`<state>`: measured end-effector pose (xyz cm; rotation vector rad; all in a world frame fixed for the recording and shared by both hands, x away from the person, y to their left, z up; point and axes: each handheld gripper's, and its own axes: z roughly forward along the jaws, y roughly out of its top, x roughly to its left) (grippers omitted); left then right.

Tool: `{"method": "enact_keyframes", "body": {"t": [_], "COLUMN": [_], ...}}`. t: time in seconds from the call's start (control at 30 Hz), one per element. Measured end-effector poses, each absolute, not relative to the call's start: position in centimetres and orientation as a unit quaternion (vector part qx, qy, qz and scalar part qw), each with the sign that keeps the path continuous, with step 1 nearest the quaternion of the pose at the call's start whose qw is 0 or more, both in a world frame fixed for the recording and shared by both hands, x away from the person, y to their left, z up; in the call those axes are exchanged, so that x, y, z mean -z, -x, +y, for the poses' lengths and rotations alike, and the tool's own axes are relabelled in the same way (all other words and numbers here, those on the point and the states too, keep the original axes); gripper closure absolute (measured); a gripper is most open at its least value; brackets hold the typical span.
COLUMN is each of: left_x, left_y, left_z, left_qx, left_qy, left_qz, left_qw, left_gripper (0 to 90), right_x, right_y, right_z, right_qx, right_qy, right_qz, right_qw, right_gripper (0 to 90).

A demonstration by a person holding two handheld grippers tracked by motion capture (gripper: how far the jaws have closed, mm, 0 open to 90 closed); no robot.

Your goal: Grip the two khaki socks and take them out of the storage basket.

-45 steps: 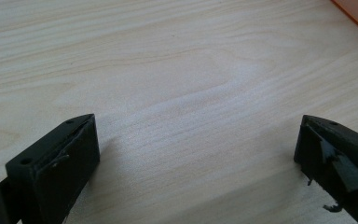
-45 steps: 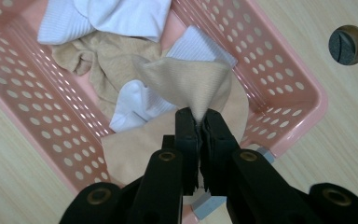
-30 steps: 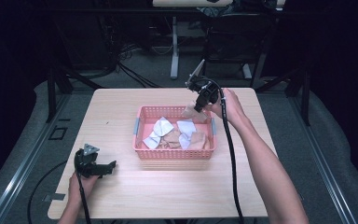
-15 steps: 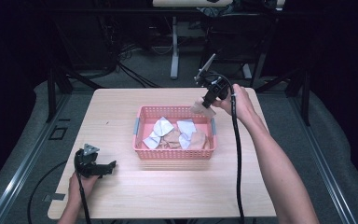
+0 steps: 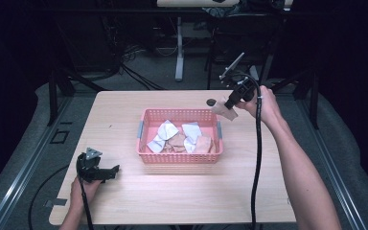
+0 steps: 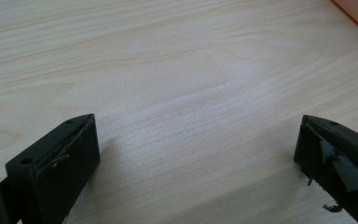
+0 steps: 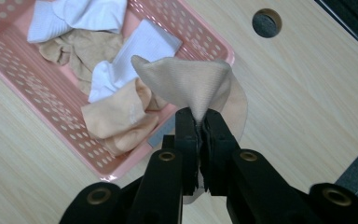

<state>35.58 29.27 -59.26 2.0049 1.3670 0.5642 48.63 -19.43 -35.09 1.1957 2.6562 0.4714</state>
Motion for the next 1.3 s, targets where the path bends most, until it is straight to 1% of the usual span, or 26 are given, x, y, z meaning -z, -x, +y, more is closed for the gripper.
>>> {"method": "enact_keyframes", "body": {"t": [0.47,0.73,0.9,1.13,1.3], "left_x": [59.3,59.3,59.3,59.3,59.2], "left_y": [-35.6,-35.6,-35.5,-35.5,-35.5], "left_z": [29.3,29.3,29.3,29.3,29.3], "left_qx": [-0.215,-0.215,-0.216,-0.215,-0.214], "left_qy": [-0.763,-0.763,-0.762,-0.762,-0.764], "left_qz": [0.520,0.520,0.520,0.520,0.519], "left_qw": [0.319,0.319,0.319,0.320,0.319], "left_gripper": [0.0,0.0,0.0,0.0,0.0], "right_x": [36.3,38.1,40.2,44.2,47.3], "right_y": [-48.5,-48.4,-48.4,-48.4,-48.1], "right_z": [-23.9,-26.6,-28.1,-29.3,-28.6], "right_qx": [-0.140,-0.128,-0.124,-0.116,-0.097], "right_qy": [-0.443,-0.470,-0.490,-0.514,-0.510], "right_qz": [0.881,0.868,0.859,0.848,0.854], "right_qw": [0.095,0.093,0.076,0.055,0.044], "right_gripper": [86.0,86.0,86.0,86.0,86.0]}}
